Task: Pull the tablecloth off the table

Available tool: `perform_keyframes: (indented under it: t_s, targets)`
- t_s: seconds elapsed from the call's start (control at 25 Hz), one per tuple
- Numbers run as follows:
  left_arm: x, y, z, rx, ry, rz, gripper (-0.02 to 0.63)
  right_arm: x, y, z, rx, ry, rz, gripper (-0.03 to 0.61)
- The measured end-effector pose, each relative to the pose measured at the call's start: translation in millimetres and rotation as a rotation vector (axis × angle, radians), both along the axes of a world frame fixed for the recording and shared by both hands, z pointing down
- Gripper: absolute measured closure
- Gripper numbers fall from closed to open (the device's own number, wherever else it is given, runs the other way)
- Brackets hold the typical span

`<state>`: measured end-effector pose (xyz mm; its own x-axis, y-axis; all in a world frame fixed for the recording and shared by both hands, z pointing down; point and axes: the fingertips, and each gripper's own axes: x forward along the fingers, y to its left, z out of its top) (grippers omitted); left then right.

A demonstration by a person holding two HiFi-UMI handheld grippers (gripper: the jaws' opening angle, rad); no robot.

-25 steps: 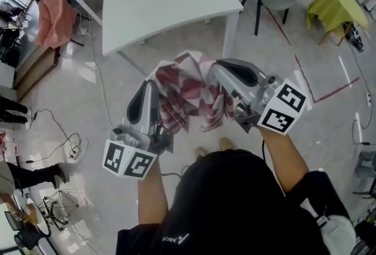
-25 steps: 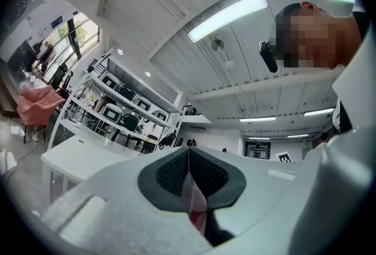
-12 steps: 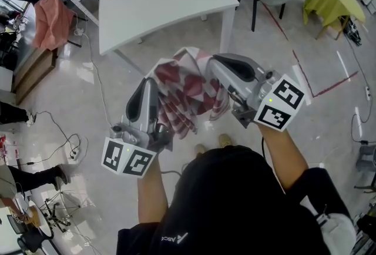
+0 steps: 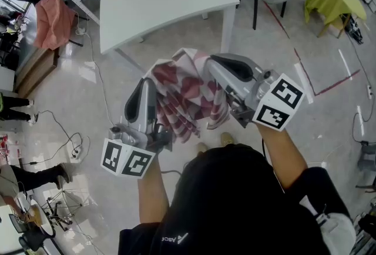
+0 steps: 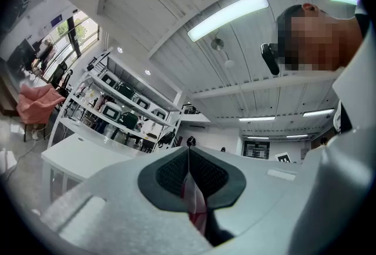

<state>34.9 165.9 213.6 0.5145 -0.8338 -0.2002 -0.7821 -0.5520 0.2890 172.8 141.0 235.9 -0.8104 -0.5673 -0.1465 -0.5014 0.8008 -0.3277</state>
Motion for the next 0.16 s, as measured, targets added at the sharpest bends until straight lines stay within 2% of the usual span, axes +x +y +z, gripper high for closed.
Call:
perform_keyframes:
  t_s: [0.16]
  targets:
    - [2.7, 1.6, 0.2, 0.002, 0.000, -0.003, 0.601, 2.4, 1.6, 1.8, -0.002, 0.001, -0.002, 0.572]
